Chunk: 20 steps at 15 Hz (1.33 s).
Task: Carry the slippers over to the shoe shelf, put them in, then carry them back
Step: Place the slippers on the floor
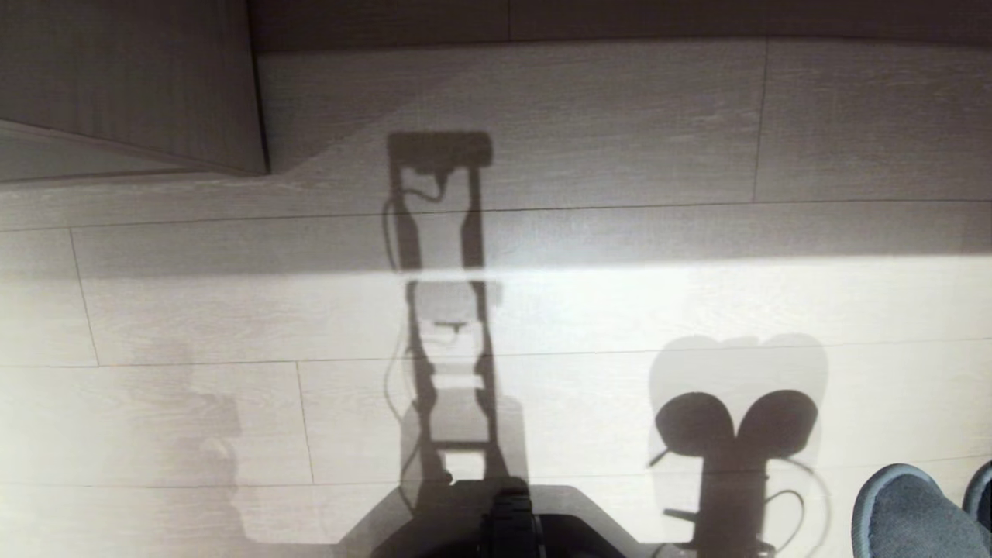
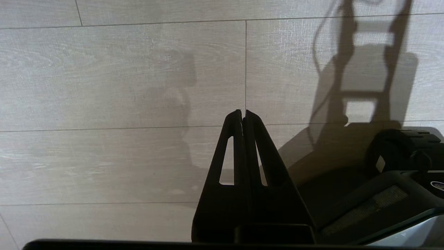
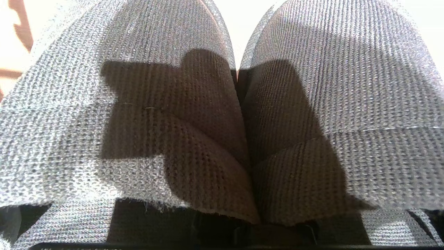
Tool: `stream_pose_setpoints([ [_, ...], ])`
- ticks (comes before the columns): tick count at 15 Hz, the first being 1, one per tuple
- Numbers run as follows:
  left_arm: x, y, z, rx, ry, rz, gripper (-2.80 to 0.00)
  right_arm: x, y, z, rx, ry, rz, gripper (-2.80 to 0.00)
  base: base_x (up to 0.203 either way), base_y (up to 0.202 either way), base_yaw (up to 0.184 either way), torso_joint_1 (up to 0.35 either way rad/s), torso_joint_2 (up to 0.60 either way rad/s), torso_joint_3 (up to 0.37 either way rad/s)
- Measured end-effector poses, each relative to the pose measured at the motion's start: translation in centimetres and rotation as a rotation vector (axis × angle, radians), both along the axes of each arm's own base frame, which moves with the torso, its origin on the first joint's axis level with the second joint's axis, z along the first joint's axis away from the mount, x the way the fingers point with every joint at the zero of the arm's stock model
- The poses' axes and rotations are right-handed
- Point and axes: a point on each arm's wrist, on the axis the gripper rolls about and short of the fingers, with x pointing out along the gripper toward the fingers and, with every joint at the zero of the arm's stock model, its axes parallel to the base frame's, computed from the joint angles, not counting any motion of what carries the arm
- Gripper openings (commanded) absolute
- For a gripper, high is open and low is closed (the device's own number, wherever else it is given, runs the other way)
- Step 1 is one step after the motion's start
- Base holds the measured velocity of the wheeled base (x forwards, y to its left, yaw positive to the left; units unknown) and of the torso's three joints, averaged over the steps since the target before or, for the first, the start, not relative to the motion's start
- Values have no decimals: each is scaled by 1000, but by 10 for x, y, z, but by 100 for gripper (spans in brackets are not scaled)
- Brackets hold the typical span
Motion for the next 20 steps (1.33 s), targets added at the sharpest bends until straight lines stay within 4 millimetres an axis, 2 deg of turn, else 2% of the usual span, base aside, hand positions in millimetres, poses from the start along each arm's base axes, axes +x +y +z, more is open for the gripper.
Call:
stream_pose_setpoints([
  [4,0,0,0,3,0,0,-280,0,0,1,-3,-6,6,-280,0,0,0,1,1,-21],
  [6,0,0,0,3,1,0,-280,-2,0,10,-5,-35,16,-280,0,0,0,0,0,0],
  [9,0,0,0,3,1,0,-280,-2,1,49,-9,-95,28,-280,0,0,0,0,0,0],
  [11,0,0,0,3,1,0,-280,15,1,82,-17,-94,31,-280,0,0,0,0,0,0],
  [13,0,0,0,2,1,0,-280,50,1,115,-26,-82,28,-280,0,0,0,0,0,0],
  [15,0,0,0,2,1,0,-280,96,1,138,-33,-85,18,-280,0,0,0,0,0,0],
  [18,0,0,0,2,1,0,-280,171,0,157,-38,-173,7,-280,0,0,0,0,0,0],
  [20,0,0,0,3,1,0,-280,215,0,162,-35,-272,-6,-280,0,0,0,0,0,0],
])
